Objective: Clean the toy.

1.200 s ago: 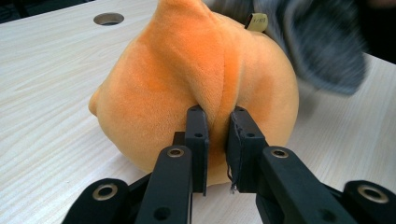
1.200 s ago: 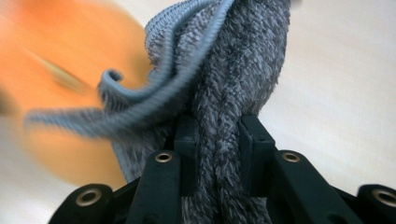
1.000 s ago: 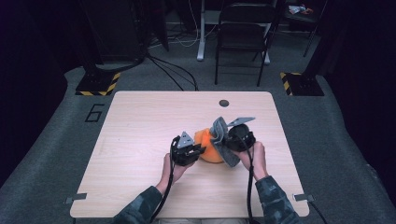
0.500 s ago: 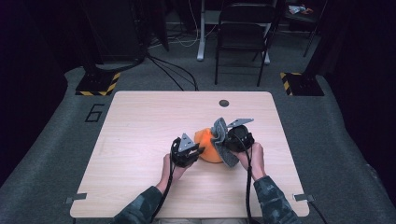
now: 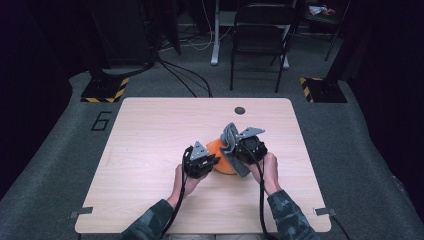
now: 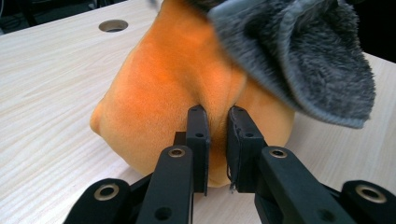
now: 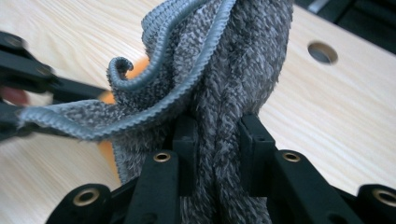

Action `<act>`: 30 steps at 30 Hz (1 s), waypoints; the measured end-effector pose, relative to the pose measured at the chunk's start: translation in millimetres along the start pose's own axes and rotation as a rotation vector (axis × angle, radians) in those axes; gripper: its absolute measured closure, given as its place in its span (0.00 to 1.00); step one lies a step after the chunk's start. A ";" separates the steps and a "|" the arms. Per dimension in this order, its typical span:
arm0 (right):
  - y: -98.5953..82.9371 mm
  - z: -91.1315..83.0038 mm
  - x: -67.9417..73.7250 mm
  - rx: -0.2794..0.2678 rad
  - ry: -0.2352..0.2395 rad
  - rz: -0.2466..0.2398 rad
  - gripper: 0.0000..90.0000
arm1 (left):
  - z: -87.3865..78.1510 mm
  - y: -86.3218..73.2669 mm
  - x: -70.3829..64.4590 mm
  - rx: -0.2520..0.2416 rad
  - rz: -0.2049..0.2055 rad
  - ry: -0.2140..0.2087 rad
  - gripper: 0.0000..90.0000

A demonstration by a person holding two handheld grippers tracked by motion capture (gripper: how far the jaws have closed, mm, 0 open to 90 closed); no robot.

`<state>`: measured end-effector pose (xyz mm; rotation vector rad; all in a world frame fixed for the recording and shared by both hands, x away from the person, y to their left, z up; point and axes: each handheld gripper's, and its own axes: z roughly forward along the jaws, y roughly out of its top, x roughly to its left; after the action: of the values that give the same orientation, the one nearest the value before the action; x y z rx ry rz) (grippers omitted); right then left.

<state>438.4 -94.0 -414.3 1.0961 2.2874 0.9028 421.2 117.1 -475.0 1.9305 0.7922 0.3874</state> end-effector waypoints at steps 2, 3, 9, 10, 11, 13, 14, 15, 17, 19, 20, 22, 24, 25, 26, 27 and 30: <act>-5.2 4.1 -7.1 0.024 0.000 0.025 0.80 | 1.0 -1.3 1.1 -0.002 -0.012 0.000 0.89; -8.2 6.7 -10.8 0.037 -0.002 0.031 0.80 | 0.9 -1.6 1.7 0.003 -0.015 -0.003 0.89; -24.1 20.7 -30.1 0.114 -0.022 0.084 0.80 | 1.6 -1.8 3.2 0.002 -0.006 -0.002 0.89; -27.4 23.9 -32.0 0.139 -0.021 0.108 0.80 | 1.8 -2.1 3.3 -0.003 -0.016 -0.003 0.88; -31.7 28.5 -35.8 0.142 -0.025 0.106 0.80 | 1.9 -2.2 3.9 -0.004 -0.013 -0.002 0.88; -39.3 37.0 -40.9 0.180 -0.032 0.121 0.80 | 2.0 -2.5 4.2 -0.005 -0.013 -0.001 0.88; -42.8 40.6 -43.1 0.192 -0.032 0.132 0.80 | 2.0 -2.6 4.0 -0.004 -0.013 0.000 0.88; -45.7 43.6 -45.3 0.203 -0.021 0.147 0.80 | 2.0 -2.6 4.0 -0.004 -0.012 0.002 0.88; -48.5 46.4 -47.7 0.224 -0.022 0.154 0.80 | 1.8 -2.4 4.3 -0.003 -0.013 -0.001 0.88; -47.1 43.6 -49.3 0.221 -0.025 0.156 0.80 | 1.3 -2.3 5.1 -0.003 -0.017 -0.001 0.88; -44.2 38.9 -50.5 0.213 -0.025 0.153 0.80 | 1.3 -2.5 5.8 -0.008 -0.019 0.000 0.88; -36.0 26.2 -52.0 0.163 -0.023 0.162 0.80 | 1.1 -3.0 7.1 -0.013 -0.033 -0.005 0.88; -25.0 10.2 -49.9 0.096 -0.015 0.160 0.80 | 0.9 -2.8 6.8 -0.008 -0.031 -0.009 0.88; -19.5 2.3 -47.1 0.059 0.003 0.158 0.80 | 1.5 -2.8 5.8 -0.015 -0.028 0.000 0.88; -14.1 -4.9 -42.9 0.027 0.016 0.153 0.80 | 1.3 -2.5 5.6 -0.010 -0.022 -0.002 0.88; -9.1 -10.3 -38.0 0.006 0.030 0.139 0.80 | 1.6 -2.5 5.0 -0.012 -0.026 -0.003 0.88; -1.4 -10.3 -21.3 0.006 0.070 0.090 0.80 | 1.5 -2.7 5.3 -0.014 -0.026 -0.003 0.87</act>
<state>443.7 -115.6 -405.9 1.1956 2.3142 0.9841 425.1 120.6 -478.4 1.9060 0.8097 0.3738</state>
